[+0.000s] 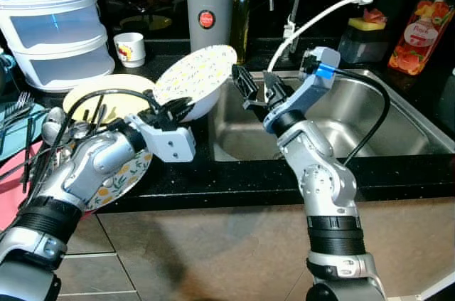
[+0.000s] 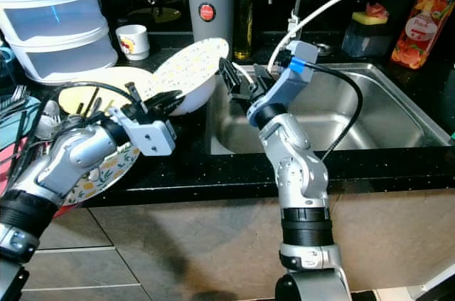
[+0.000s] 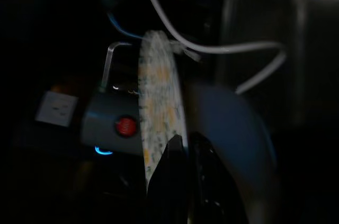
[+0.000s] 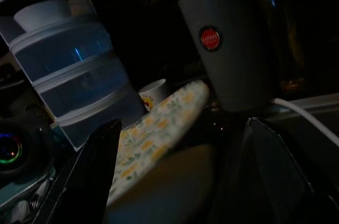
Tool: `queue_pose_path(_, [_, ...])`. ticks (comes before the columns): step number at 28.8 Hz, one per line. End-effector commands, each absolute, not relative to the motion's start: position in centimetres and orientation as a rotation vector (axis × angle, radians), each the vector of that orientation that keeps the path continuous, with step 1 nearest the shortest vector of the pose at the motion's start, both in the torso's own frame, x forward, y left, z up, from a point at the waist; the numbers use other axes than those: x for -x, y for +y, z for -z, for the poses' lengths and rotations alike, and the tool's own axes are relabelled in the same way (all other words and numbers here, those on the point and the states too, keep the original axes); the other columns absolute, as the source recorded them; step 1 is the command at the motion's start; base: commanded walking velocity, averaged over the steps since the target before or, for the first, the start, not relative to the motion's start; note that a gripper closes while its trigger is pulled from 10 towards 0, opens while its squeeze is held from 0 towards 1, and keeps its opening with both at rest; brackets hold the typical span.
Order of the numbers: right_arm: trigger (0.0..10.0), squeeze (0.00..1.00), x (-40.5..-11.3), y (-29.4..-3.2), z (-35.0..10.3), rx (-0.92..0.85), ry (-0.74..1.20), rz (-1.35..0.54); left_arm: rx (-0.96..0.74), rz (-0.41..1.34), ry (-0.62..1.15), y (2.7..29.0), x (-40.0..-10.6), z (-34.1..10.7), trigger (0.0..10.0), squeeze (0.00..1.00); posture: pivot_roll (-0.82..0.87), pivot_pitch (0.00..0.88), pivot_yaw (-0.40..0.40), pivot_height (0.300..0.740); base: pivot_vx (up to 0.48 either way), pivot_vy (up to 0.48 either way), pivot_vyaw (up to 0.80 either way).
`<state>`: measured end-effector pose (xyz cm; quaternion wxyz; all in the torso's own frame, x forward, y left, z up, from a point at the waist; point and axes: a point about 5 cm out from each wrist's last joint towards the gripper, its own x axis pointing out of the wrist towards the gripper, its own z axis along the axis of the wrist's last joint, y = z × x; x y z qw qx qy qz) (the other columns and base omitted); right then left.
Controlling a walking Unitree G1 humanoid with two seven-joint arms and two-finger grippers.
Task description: Kitchen organization
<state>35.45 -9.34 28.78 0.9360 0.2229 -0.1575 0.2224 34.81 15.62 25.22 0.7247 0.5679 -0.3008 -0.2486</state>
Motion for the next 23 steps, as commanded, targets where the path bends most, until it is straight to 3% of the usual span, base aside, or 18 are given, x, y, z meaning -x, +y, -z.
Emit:
queue_pose_path(1, [10.0,0.00,-35.6,-9.0,-28.8,-0.442,-0.304,-0.477,-1.307,0.581,-0.576,16.4,-34.9,-23.7,0.0,0.00,0.03,0.070,0.011,0.740,0.000,0.000,0.00])
queue_pose_path(14, [10.0,0.00,-35.7,-8.4,-28.7,-0.444,-0.292,-0.504,-1.380,0.456,-0.444,18.7,-36.6,-23.8,0.0,0.00,0.03,0.073,0.009,0.740,0.000,0.000,0.00])
queue_pose_path(23, [10.0,0.00,-35.7,-8.5,-28.9,-0.462,-0.301,-0.512,-1.370,0.417,-0.641,17.3,-36.2,-26.1,0.0,0.00,0.03,0.072,0.011,0.740,0.000,0.000,0.00])
